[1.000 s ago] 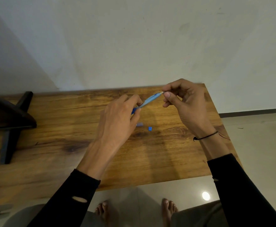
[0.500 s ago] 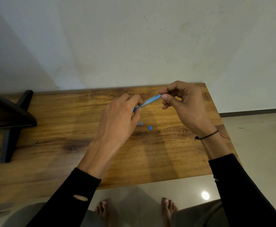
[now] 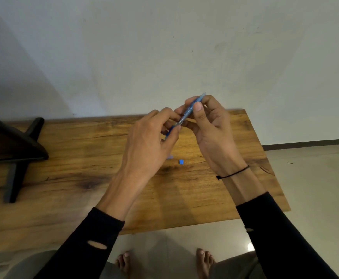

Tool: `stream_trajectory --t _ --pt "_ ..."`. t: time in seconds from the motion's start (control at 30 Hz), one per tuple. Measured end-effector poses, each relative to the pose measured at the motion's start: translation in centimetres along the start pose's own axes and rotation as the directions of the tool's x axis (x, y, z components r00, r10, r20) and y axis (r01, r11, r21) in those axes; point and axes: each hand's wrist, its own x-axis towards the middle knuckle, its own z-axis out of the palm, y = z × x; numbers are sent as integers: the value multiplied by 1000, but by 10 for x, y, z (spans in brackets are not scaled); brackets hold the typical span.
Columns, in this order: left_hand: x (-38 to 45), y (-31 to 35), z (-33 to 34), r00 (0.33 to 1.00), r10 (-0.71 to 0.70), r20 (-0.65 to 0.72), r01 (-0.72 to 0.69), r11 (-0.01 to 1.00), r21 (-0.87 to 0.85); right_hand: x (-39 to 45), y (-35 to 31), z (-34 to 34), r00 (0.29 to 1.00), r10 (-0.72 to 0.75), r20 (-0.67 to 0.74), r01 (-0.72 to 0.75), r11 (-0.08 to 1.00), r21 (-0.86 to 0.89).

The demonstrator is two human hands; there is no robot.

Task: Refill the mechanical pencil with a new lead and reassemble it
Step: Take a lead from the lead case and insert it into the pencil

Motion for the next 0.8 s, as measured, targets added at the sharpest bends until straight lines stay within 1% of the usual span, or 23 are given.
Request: stream_trajectory --t 0.1,0.2,0.27,0.33,0.47,0.67,0.8 --pt "5 11 -6 995 -12 -98 0 992 -122 -1 -22 10 996 12 -93 10 971 239" --pt "10 24 -16 981 -72 -181 28 971 -237 1 -50 9 986 98 -132 -14 851 525" --pt "15 32 -24 962 -90 -257 29 972 -234 2 -65 7 982 142 -128 -28 769 639" --pt "20 37 -34 944 -92 -316 28 979 -202 0 -78 6 977 157 -142 -14 717 697" --pt "27 46 -49 927 -139 -350 80 981 -179 -4 -102 6 973 161 -165 29 623 782" --pt "28 58 -61 925 -154 -347 111 984 -140 -11 -139 1 969 124 -212 120 513 850" --pt "26 65 -63 936 -134 -326 109 990 -93 -16 -152 2 975 101 -198 129 469 874"
